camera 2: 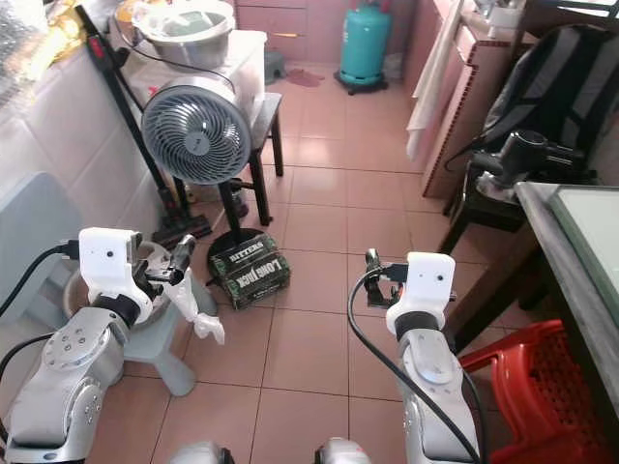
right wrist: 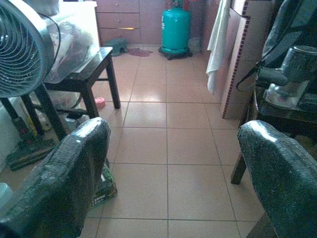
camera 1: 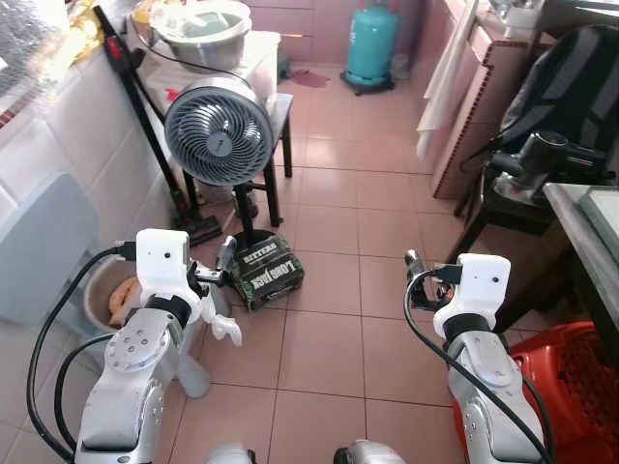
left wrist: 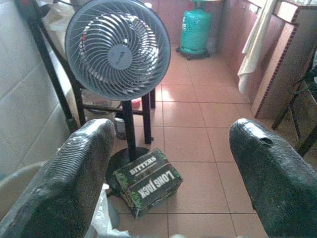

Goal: Setting the table

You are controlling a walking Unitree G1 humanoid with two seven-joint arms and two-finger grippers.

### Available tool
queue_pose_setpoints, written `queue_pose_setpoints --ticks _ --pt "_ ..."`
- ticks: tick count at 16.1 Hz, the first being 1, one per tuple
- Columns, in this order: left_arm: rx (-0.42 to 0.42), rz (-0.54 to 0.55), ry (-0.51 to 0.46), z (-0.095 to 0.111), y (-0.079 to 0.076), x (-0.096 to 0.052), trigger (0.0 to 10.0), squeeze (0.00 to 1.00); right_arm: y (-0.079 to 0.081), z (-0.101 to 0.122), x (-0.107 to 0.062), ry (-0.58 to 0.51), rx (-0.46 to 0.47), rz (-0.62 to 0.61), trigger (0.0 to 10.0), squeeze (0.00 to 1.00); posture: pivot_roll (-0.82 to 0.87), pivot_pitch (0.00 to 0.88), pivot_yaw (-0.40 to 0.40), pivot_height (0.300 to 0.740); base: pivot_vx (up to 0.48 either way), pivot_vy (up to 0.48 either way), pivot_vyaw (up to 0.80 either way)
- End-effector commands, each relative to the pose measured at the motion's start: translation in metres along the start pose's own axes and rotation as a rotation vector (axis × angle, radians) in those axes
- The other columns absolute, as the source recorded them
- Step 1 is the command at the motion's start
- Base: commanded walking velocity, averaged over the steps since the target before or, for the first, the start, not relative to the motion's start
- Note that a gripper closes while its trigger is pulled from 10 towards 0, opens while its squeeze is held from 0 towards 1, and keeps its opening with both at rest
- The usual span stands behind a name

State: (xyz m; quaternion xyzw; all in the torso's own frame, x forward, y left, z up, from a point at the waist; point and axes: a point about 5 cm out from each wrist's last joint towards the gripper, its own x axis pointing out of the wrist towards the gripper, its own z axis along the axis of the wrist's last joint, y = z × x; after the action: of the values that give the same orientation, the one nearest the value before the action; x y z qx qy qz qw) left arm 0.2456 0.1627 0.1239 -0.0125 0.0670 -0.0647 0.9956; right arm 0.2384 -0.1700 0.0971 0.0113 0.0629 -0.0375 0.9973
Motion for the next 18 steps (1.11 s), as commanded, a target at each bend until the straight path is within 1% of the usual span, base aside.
queue_pose_setpoints --ticks 1,18 --pt "0.006 0.003 0.003 0.0002 0.0002 0.0010 10.0 0.00 -0.0010 0.0038 0.0001 -0.007 -0.002 -0.006 10.0 0.00 0.02 0.000 0.032 0.740 0.000 0.000 0.00" --pt "0.006 0.003 0.003 0.0002 0.0002 0.0010 10.0 0.00 -0.0010 0.0038 0.0001 -0.007 -0.002 -0.006 10.0 0.00 0.02 0.000 0.032 0.740 0.000 0.000 0.00"
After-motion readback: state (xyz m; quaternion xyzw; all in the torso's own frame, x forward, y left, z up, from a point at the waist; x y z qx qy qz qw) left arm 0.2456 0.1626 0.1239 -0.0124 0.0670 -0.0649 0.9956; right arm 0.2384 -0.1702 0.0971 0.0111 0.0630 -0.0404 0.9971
